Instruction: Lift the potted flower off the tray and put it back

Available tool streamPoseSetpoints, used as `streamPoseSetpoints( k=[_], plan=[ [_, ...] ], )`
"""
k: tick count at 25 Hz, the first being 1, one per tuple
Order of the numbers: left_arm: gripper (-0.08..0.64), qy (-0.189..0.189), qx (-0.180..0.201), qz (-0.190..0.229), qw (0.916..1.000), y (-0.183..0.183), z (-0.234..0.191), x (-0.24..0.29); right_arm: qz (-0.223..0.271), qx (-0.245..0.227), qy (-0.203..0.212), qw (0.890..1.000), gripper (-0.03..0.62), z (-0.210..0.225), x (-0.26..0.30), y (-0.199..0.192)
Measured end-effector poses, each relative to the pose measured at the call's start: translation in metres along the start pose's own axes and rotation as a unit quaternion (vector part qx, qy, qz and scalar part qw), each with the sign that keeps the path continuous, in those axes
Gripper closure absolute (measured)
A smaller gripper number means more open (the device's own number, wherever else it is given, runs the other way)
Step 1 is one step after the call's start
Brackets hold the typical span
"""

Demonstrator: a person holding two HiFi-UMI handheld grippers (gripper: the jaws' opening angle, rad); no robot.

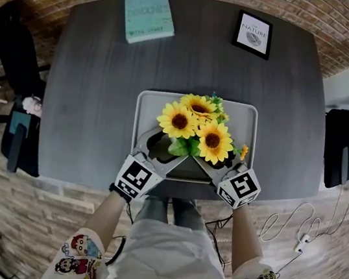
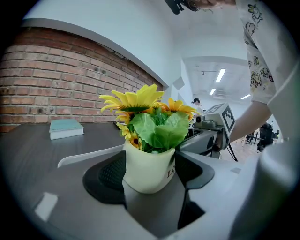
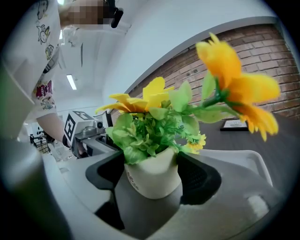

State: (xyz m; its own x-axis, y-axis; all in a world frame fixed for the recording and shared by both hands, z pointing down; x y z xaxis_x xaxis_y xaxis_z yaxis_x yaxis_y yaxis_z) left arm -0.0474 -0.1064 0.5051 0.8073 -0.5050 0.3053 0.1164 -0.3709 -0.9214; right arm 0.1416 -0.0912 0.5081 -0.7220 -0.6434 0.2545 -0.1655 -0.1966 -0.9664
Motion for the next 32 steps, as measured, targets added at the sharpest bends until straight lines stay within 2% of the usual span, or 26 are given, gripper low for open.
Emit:
streamPoseSetpoints(
  k=[17, 32],
  plan=[
    [0.239, 0.0, 0.005, 0.001, 1.0, 0.005, 0.0, -0.002, 0.006, -0.001, -0.002, 1.0, 0.244, 0.0, 0.0, 0.005],
    [0.239, 0.002, 0.022, 0.042, 0.9989, 0.054, 0.002, -0.012, 0.039, -0.037, -0.012, 0.998, 0.244, 0.008, -0.006, 0.055]
  ],
)
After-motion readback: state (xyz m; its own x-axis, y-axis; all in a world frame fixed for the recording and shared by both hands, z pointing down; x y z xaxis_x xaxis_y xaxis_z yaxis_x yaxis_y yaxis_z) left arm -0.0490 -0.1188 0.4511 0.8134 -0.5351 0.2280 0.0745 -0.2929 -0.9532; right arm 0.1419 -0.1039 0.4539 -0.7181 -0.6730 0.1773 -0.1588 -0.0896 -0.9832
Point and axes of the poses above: the fingertips, and each gripper's own axes: x forward along the fingers, z to its right, y out of its top, the point moved 9 cm from there along -x, backward along the fingers, and after that the axes turned 9 degrees about -x, right-handed, at the moved point
